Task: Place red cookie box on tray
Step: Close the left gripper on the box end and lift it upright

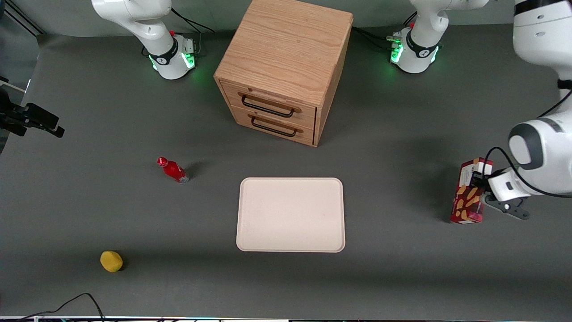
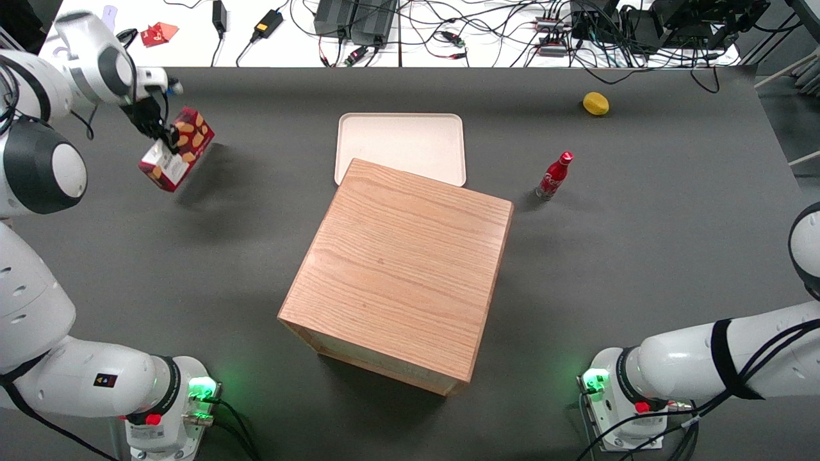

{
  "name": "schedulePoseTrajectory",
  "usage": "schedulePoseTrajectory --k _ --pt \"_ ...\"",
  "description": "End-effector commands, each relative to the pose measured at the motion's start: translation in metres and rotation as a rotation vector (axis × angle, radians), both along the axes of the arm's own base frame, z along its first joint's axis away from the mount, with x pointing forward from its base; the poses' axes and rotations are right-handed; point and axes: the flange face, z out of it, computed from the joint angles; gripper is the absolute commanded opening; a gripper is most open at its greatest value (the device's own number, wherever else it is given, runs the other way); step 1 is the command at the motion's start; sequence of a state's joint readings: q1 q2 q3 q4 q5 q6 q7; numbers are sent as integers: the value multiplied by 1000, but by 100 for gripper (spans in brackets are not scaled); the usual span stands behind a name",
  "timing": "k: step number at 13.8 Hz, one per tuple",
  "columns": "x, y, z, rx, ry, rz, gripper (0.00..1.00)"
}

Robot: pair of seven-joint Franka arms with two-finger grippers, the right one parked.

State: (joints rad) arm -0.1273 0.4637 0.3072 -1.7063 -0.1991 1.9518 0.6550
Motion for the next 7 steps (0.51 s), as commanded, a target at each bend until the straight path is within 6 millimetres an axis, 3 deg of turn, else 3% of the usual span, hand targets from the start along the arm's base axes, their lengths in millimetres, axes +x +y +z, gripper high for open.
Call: schedulePoseTrajectory --k 1,5,7 --pt "13 -21 97 -10 32 107 0" --pt "5 -115 204 1 82 289 0" --pt "-4 -186 219 2 112 366 0"
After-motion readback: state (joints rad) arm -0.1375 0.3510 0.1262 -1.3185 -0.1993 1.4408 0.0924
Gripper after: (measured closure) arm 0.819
